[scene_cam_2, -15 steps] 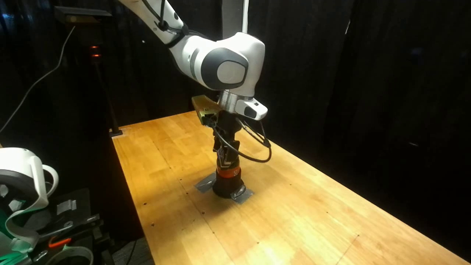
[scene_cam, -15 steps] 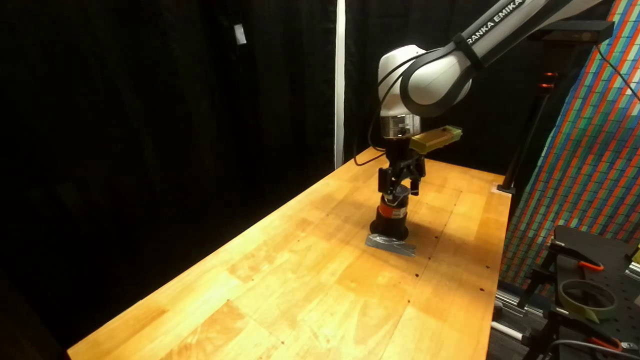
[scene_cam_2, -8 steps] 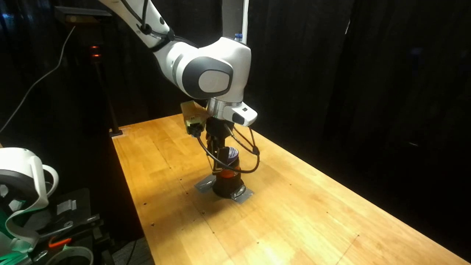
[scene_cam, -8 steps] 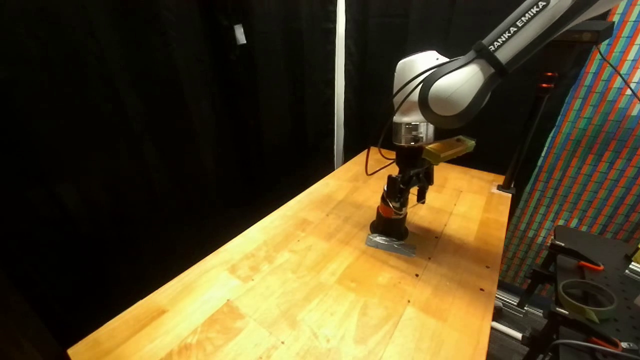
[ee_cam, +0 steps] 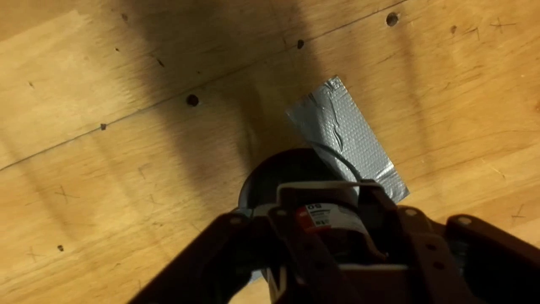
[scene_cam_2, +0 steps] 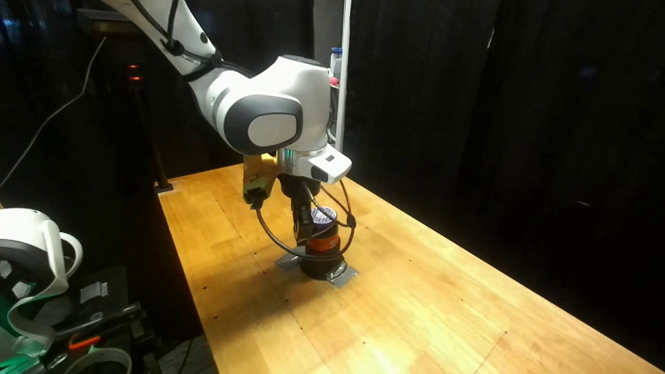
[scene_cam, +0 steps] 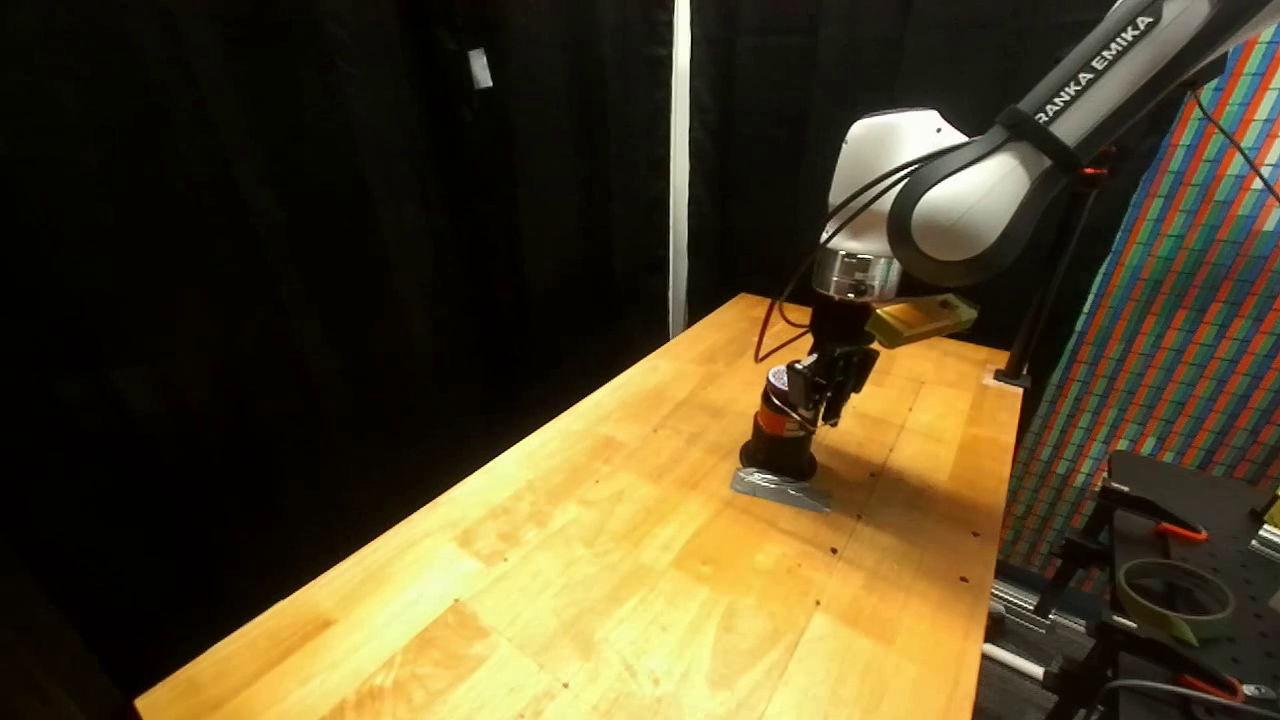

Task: Put the rubber band around the cup

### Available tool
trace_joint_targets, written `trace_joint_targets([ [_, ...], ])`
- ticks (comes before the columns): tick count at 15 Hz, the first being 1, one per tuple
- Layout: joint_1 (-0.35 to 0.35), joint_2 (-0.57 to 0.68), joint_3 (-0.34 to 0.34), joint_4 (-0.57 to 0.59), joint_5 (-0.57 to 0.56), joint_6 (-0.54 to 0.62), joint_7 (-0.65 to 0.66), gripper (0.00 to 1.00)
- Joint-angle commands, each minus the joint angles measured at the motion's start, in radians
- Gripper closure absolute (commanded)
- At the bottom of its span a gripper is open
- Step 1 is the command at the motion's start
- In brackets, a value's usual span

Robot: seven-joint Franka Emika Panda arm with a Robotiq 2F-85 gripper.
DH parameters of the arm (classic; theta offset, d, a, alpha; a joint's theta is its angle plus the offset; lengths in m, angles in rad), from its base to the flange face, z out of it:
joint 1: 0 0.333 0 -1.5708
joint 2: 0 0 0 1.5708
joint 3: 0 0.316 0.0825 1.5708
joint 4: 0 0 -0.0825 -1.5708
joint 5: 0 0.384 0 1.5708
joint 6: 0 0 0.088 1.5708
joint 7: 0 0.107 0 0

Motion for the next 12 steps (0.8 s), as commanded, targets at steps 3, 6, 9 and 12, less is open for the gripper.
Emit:
trace_joint_targets([
  [3, 0.035, -0.113, -0.012, -0.165, -0.043, 0.165, 0.092, 0.92],
  [6, 0.058, -0.151, -0.023, -0.229, -0.095, 0.304, 0.152, 0.91],
  [9, 0.121, -0.159, -0.118, -0.294, -0.335, 0.498, 0.314, 0.90],
  [12, 0.241, -0.167, -0.327, -0.307, -0.592, 0.577, 0.454, 0.89],
])
